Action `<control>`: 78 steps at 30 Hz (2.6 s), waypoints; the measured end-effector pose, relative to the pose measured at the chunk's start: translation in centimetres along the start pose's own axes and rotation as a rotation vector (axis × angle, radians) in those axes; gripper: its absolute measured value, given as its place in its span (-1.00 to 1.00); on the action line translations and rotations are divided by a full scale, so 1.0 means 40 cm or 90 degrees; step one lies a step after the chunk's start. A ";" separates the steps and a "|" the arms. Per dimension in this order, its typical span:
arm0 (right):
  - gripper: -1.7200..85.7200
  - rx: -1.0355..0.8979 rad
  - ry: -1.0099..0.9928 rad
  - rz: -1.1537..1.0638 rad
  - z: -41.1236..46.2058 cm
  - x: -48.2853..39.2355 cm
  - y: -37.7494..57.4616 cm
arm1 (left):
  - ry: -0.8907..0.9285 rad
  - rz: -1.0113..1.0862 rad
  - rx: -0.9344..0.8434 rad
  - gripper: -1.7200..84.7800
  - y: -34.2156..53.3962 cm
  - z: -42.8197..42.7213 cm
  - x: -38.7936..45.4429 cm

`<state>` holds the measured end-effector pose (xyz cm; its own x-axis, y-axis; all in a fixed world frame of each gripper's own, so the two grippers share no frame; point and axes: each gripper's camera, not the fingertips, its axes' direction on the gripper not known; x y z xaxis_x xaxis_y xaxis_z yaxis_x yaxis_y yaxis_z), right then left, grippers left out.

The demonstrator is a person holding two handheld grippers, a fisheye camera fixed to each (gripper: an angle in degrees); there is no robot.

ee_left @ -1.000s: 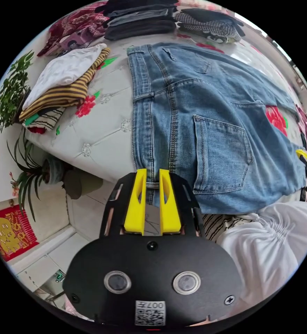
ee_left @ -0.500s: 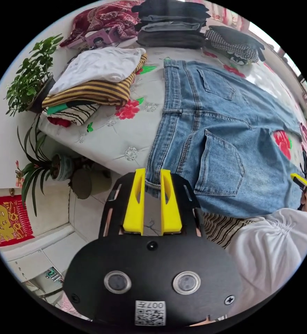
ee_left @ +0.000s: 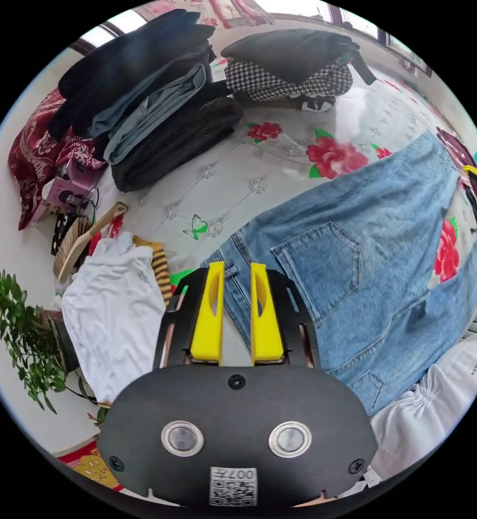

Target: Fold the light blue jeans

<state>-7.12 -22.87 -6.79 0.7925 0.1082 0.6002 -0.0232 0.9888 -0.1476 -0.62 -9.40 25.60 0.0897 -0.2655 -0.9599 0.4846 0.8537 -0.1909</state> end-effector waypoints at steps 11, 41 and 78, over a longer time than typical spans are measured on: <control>-0.76 -0.131 0.013 0.090 0.261 0.126 -0.297 | -0.105 0.206 -0.075 -0.86 -0.120 0.151 0.152; -0.95 -0.009 -0.105 0.376 -0.276 0.071 0.959 | 0.138 -0.095 0.088 -0.88 0.758 -0.255 0.360; -0.88 0.183 -0.343 0.697 -0.161 0.491 1.369 | 0.039 -0.162 -0.045 -0.94 0.788 -0.412 0.455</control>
<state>11.11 32.73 -8.15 -0.0750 0.8475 0.5255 -0.6968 0.3324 -0.6356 1.94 20.05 -1.27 -0.0811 -0.4502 -0.8892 0.4225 0.7925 -0.4397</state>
